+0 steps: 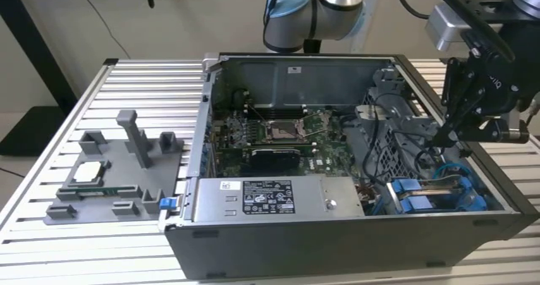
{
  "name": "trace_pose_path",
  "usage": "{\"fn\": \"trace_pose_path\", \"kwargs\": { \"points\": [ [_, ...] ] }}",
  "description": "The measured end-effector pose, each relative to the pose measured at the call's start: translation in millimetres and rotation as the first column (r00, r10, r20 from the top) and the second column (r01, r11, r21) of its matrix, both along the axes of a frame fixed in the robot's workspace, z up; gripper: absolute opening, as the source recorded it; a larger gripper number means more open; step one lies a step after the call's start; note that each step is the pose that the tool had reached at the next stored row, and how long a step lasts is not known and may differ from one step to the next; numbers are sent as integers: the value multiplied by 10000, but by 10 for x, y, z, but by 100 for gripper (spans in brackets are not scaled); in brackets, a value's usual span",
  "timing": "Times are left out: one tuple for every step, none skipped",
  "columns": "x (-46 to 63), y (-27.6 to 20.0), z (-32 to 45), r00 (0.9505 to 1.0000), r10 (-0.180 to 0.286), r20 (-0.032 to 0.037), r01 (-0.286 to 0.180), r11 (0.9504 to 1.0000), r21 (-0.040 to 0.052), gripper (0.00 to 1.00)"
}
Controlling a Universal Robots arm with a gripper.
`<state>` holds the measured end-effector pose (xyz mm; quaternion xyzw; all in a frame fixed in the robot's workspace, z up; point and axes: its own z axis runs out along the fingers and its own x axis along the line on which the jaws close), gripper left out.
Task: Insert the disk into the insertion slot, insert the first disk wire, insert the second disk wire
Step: 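Insert the first disk wire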
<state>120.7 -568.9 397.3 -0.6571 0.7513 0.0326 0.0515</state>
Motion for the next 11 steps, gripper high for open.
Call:
{"fn": "trace_pose_path", "kwargs": {
  "points": [
    [-7, 5, 6, 10000, 0, 32, 0, 10000, 4, 0],
    [-15, 8, 9, 10000, 0, 74, 0, 10000, 2, 100],
    [-20, 11, 10, 9999, 0, 126, 0, 10000, 3, 100],
    [-24, 16, 8, 9998, -1, 173, 1, 10000, 5, 100],
    [-26, 21, 3, 9998, -1, 211, 1, 10000, 5, 100],
    [-29, 29, -4, 9997, -1, 252, 1, 10000, 5, 100],
    [-34, 38, -13, 9996, 0, 294, 0, 10000, 4, 100],
    [-41, 49, -25, 9994, 1, 337, -1, 10000, 5, 100],
    [-52, 62, -39, 9993, 5, 378, -5, 10000, 6, 100],
    [-64, 74, -52, 9991, 13, 419, -14, 10000, 5, 100],
    [-76, 87, -65, 9989, 24, 467, -24, 10000, 4, 100]
  ]
}}
